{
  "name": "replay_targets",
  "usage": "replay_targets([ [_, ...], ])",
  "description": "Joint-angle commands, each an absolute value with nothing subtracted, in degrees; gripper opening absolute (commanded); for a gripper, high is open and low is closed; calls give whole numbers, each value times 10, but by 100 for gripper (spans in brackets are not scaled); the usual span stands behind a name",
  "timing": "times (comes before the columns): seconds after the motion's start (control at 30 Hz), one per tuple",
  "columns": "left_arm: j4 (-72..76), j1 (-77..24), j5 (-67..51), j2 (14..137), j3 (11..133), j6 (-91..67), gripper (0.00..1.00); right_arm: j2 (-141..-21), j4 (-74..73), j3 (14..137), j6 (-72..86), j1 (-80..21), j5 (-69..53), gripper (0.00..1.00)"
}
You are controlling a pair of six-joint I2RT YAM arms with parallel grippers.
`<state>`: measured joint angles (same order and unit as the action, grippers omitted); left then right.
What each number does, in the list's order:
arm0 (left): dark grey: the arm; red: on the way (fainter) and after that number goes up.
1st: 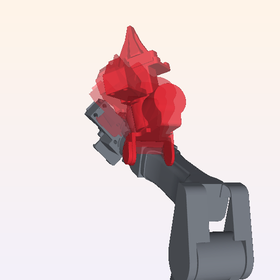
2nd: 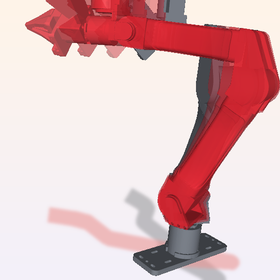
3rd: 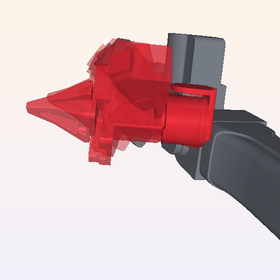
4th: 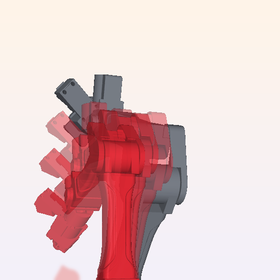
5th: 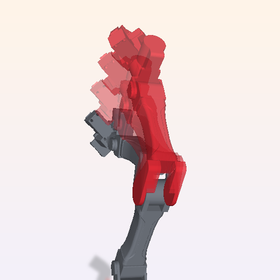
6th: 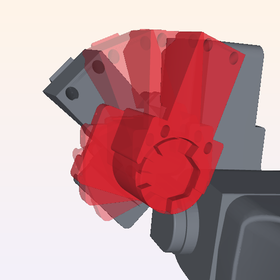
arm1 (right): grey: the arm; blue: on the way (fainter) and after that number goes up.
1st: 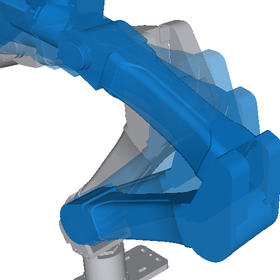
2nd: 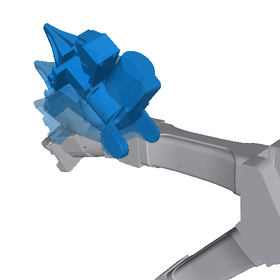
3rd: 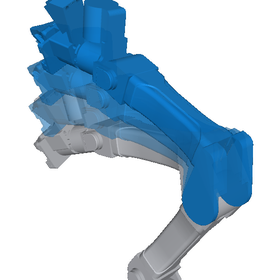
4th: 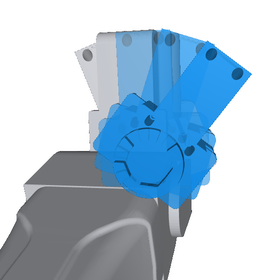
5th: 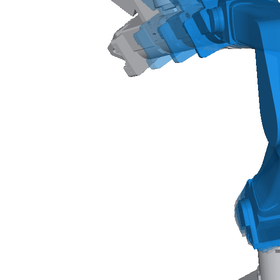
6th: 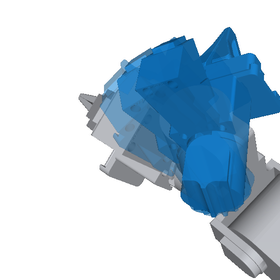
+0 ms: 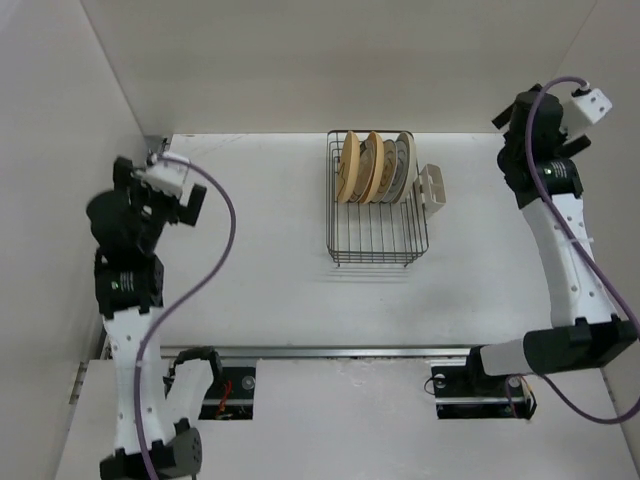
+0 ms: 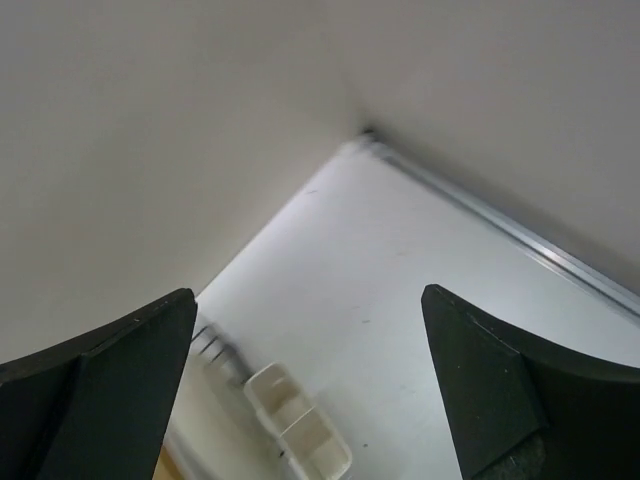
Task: Unload the plates from the dish rack
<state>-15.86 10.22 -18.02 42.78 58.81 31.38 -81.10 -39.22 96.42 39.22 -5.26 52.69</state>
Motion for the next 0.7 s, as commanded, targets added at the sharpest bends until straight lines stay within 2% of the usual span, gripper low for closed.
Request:
replay_targets([
  [0.0,-256,102,-222,536,731,282,100,-763,-115,909,126,-57,145,100],
  [0.07,-257,102,-186,574,773,232,100,-763,-58,880,118,-63,61,100],
  [0.13,-263,102,-192,592,790,227,100,-801,-81,898,103,-63,28,100],
  [0.23,-321,102,-209,650,840,236,100,-896,-204,1000,87,-93,27,100],
  [0.3,-355,102,-178,713,888,236,100,-929,-243,1040,60,-129,70,99],
  [0.37,-407,102,-136,763,927,230,100,-964,-243,1049,48,-151,118,92],
  [0.4,-427,102,-110,808,971,236,100,-976,-243,1055,48,-159,142,82],
  [0.5,-488,97,-99,866,1032,249,100,-1031,-281,1110,54,-171,198,66],
  [0.6,-471,84,-78,872,1023,249,100,-1080,-304,1138,60,-182,228,64],
  [0.67,-465,77,-55,879,1010,249,100,-1106,-315,1150,65,-187,267,58],
])
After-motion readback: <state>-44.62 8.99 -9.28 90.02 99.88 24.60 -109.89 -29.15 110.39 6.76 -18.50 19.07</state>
